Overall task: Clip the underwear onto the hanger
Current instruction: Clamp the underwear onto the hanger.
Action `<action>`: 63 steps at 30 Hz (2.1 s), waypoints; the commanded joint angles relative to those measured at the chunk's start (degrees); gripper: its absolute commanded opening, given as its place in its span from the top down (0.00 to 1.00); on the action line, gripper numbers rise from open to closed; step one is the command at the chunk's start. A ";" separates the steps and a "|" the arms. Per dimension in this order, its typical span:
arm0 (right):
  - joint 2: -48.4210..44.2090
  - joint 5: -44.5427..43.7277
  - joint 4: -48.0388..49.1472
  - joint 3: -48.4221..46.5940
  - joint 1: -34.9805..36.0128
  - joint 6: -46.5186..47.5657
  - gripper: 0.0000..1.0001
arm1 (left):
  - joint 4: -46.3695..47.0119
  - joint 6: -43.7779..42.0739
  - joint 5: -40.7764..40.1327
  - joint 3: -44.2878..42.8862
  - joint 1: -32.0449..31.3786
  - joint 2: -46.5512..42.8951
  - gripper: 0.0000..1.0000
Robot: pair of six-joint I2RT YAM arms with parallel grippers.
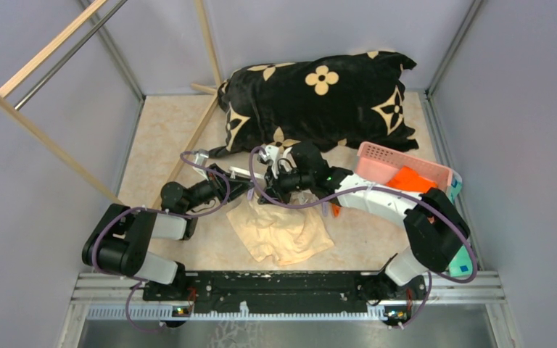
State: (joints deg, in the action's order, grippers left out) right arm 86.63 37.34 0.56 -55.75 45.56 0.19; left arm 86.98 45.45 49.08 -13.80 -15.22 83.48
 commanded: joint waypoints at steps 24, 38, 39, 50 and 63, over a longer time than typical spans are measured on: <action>5.65 2.57 -6.23 -6.40 3.00 4.59 1.00 | 15.59 1.03 1.46 -1.58 0.11 0.02 1.00; 5.55 0.03 -6.12 -5.33 3.84 5.08 1.00 | 15.63 1.15 1.74 -1.70 0.11 0.03 1.00; 4.77 -0.29 -5.62 -4.80 3.88 4.94 1.00 | 15.59 1.12 1.70 -1.67 0.11 0.02 1.00; 0.12 -3.41 -1.35 -2.06 3.82 3.26 1.00 | 15.63 1.21 1.80 -1.66 0.12 -0.08 1.00; -1.42 -3.45 -1.38 -1.67 3.79 2.80 1.00 | 15.59 1.28 1.81 -1.58 0.11 -0.16 1.00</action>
State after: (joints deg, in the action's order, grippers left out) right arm 87.99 33.26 -3.03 -56.66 49.04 3.20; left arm 87.02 46.50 49.82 -14.11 -14.85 84.03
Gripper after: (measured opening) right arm 0.014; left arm 0.246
